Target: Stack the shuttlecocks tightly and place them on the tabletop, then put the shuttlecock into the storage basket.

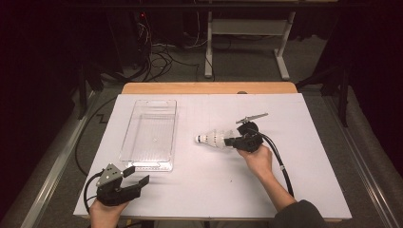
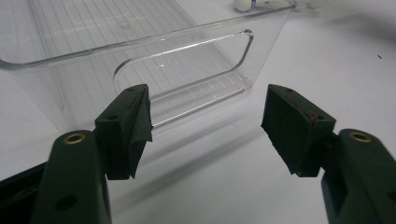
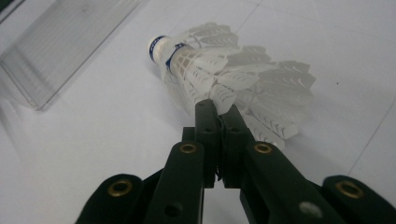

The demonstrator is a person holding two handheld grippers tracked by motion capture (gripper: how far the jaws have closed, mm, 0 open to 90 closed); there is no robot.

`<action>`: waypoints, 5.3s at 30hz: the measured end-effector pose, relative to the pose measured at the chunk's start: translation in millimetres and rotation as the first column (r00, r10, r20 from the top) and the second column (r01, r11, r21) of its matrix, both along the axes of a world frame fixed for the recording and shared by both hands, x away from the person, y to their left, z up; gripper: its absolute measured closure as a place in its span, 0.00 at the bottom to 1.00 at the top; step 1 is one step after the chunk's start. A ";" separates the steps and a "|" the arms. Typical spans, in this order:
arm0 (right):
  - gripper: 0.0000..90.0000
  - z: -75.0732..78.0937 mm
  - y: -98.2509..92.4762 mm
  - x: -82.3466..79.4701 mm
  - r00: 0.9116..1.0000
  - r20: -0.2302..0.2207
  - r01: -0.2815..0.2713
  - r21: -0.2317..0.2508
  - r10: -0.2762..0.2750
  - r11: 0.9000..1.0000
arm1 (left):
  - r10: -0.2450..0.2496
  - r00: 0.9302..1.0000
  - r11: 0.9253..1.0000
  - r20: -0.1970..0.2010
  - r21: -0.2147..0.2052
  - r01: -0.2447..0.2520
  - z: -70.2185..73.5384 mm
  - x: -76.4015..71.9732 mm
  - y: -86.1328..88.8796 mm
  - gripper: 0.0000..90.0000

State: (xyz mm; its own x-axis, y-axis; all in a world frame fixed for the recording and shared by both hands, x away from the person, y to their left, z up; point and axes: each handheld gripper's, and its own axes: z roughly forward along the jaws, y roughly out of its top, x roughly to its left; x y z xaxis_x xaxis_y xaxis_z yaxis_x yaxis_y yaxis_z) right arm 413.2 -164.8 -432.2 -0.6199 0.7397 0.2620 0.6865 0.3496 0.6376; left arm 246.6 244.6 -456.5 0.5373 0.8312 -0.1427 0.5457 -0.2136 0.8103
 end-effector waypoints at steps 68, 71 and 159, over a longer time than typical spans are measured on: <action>0.55 1.0 10.2 -2.6 0.999 0.050 0.003 -0.021 -0.002 1.000 | -0.004 1.000 1.000 -0.009 -0.016 0.003 -1.2 2.1 0.4 0.37; 0.55 0.9 10.7 -2.4 0.999 0.050 0.005 -0.021 -0.004 1.000 | -0.004 1.000 1.000 -0.009 -0.017 0.004 -1.1 2.1 0.9 0.37; 0.98 -3.5 31.7 8.7 0.999 0.043 -0.022 -0.009 0.023 1.000 | -0.014 1.000 1.000 0.003 -0.007 0.014 0.6 1.3 0.2 0.37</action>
